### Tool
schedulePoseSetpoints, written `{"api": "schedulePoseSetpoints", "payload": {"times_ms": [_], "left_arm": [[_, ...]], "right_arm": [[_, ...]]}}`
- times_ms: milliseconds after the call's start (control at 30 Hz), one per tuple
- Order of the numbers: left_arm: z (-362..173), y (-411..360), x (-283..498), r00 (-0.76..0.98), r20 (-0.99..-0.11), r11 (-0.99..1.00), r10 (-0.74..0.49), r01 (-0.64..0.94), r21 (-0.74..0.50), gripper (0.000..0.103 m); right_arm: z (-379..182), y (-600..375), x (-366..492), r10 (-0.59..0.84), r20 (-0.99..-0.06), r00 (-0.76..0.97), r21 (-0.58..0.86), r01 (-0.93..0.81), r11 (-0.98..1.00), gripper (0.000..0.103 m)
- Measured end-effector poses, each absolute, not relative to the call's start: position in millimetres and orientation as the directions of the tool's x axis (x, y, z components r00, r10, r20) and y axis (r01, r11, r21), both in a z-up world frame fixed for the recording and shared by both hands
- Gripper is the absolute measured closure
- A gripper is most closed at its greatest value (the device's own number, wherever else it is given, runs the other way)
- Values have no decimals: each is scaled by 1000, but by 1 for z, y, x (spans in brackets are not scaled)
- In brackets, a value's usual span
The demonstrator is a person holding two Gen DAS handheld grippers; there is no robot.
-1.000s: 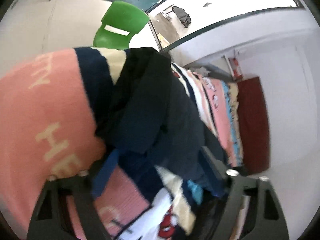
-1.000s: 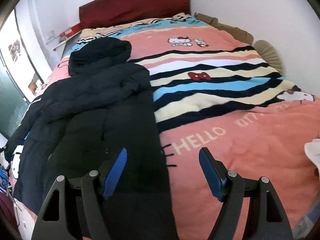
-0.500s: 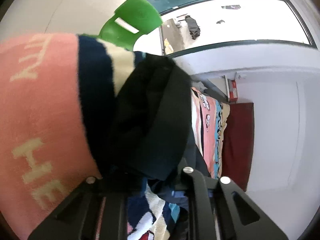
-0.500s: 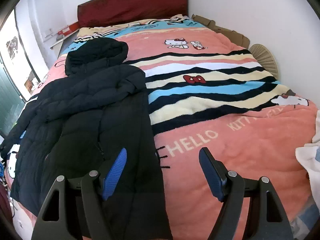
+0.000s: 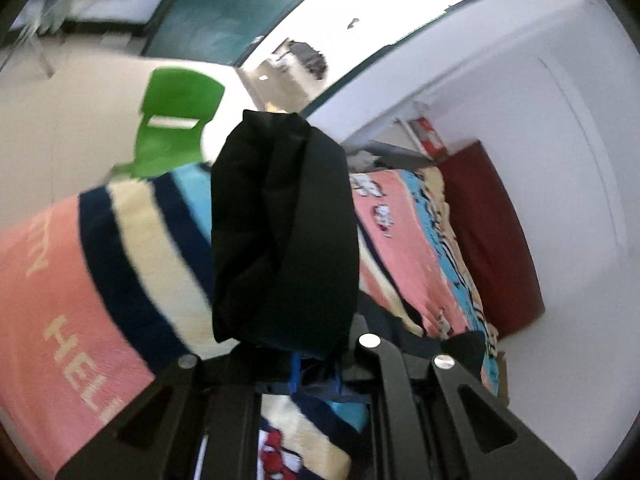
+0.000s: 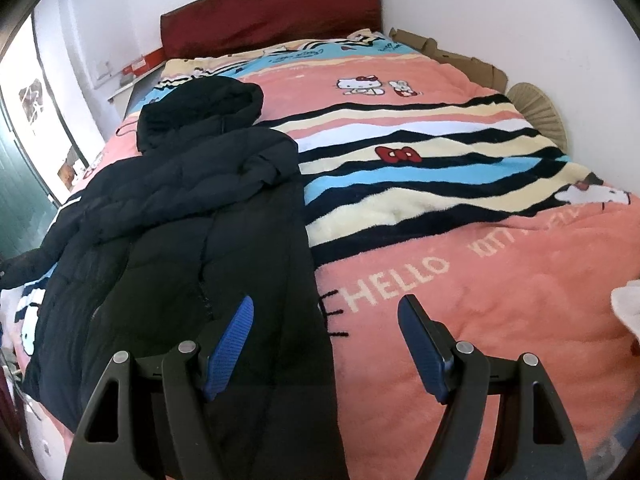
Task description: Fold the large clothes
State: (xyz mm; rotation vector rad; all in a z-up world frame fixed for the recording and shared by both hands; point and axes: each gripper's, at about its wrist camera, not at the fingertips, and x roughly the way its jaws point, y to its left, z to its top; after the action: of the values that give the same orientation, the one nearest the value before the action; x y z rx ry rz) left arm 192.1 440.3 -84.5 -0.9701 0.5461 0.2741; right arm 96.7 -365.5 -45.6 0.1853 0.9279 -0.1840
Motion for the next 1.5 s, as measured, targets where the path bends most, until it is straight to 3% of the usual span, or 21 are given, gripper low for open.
{"api": "schedulePoseSetpoints", "payload": {"times_ms": [367, 733, 1133, 1500], "left_arm": [[41, 313, 222, 870, -489, 825, -61, -232, -515, 93], [87, 117, 267, 840, -504, 942, -202, 25, -336, 93], [6, -83, 325, 688, -664, 957, -291, 200, -211, 93], [-123, -174, 348, 517, -826, 962, -226, 251, -106, 93]], "right_arm": [[-64, -377, 94, -26, -793, 609, 148, 234, 961, 29], [-65, -388, 92, 20, -753, 658, 214, 216, 953, 29], [-75, -410, 94, 41, -741, 670, 259, 229, 938, 29], [-96, -412, 109, 39, -783, 621, 223, 222, 949, 29]]}}
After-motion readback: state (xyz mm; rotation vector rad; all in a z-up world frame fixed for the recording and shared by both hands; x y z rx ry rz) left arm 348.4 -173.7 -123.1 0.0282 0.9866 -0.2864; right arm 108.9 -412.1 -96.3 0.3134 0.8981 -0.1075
